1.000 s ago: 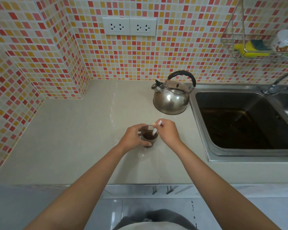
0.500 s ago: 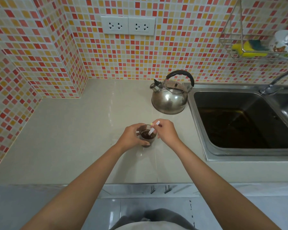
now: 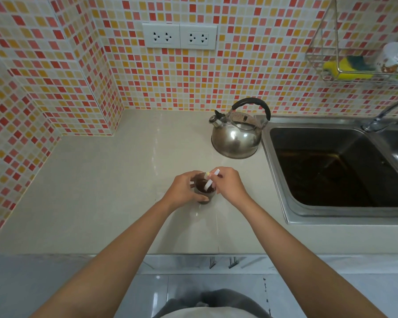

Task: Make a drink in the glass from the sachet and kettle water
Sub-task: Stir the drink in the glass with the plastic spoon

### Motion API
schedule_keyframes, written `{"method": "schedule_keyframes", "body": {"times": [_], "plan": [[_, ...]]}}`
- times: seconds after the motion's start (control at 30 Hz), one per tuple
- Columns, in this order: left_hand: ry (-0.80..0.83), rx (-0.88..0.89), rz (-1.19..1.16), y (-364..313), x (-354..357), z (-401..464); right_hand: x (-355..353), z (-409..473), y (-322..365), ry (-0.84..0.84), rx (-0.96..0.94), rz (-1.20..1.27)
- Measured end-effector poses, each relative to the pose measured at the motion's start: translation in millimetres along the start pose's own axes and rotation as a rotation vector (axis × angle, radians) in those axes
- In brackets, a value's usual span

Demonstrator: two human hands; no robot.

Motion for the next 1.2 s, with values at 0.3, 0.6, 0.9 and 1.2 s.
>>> {"method": "schedule_keyframes", "body": {"times": [0.3,0.6,0.9,1.2], "plan": [[-0.004,0.000,0.013,-1.7,-0.6,-0.3,0.1,-0.2,0.1,0.009,-0.001,-0.003],[-0.009,-0.015,0.042,-4.1,-1.5,-2.7,1.4,1.6,3.4,0.038,-0.015,-0.027],[-0.009,-0.003,0.050,-7.1,-1.7,-4.5,2.5,2.8,4.9,0.053,-0.021,-0.095],[-0.008,-0.020,0.034,-5.4,-1.2,-4.0,-1.8,1.4,1.5,-0.021,0.040,0.000]]}}
Point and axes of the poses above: each hand's wrist, its own z-axis towards the middle knuckle, its own x-axis out of the palm, y = z × x, the point moved 1 cm from there along z, towards the middle knuckle, and after that the axes turned 12 degrees about -x, right-handed, at the moved point
